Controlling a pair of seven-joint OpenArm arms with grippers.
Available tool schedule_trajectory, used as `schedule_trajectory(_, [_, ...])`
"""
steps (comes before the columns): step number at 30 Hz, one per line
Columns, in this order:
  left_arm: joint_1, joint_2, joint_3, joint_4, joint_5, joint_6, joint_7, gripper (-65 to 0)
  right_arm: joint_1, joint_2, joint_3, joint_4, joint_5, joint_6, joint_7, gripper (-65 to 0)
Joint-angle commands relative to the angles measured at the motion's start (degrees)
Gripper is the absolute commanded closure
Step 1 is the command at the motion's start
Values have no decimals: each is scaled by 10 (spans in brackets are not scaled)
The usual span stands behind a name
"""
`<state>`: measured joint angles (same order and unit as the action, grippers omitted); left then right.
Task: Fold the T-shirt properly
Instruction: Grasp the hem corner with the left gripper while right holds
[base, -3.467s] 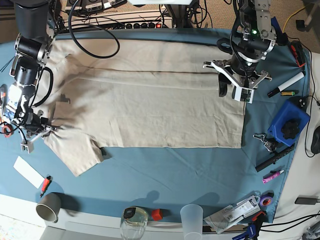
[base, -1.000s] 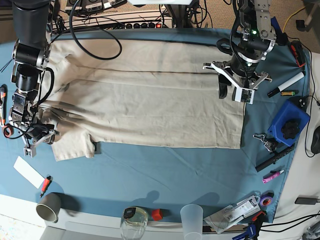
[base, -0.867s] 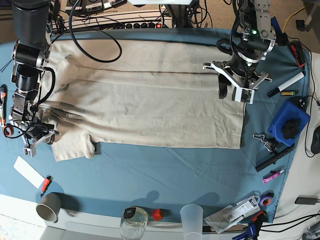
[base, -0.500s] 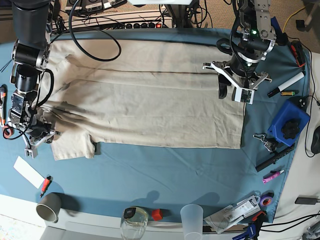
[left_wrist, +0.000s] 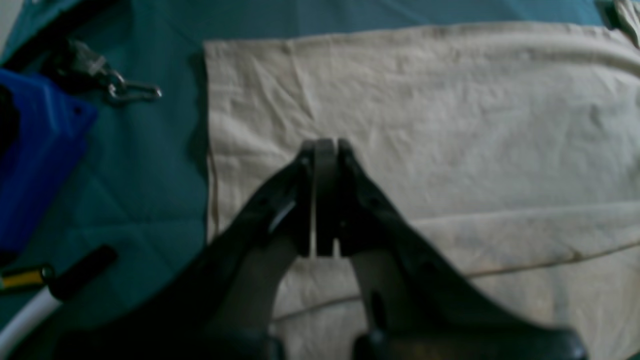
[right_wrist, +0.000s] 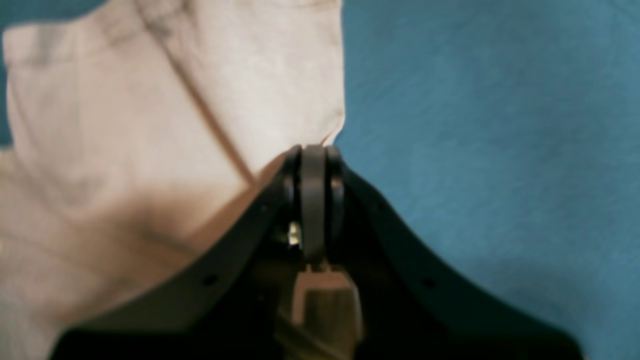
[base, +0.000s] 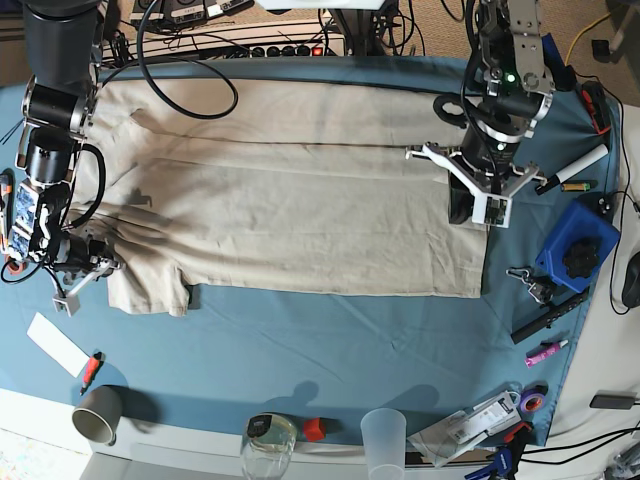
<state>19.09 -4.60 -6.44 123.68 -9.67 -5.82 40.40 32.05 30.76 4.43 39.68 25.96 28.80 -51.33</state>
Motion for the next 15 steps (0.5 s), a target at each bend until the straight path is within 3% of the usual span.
schedule_trajectory(1, [-9, 0, -1, 10, -3, -1, -12, 0, 13, 16, 2, 17, 15, 4, -9, 0])
schedule_trajectory(7, [-49, -3, -1, -10, 16, 0, -11, 0, 12, 34, 2, 43, 69, 6, -32, 0])
schedule_trajectory(15, [-185, -49, -1, -177, 16, -3, -13, 0, 11, 47, 2, 43, 70, 14, -40, 0])
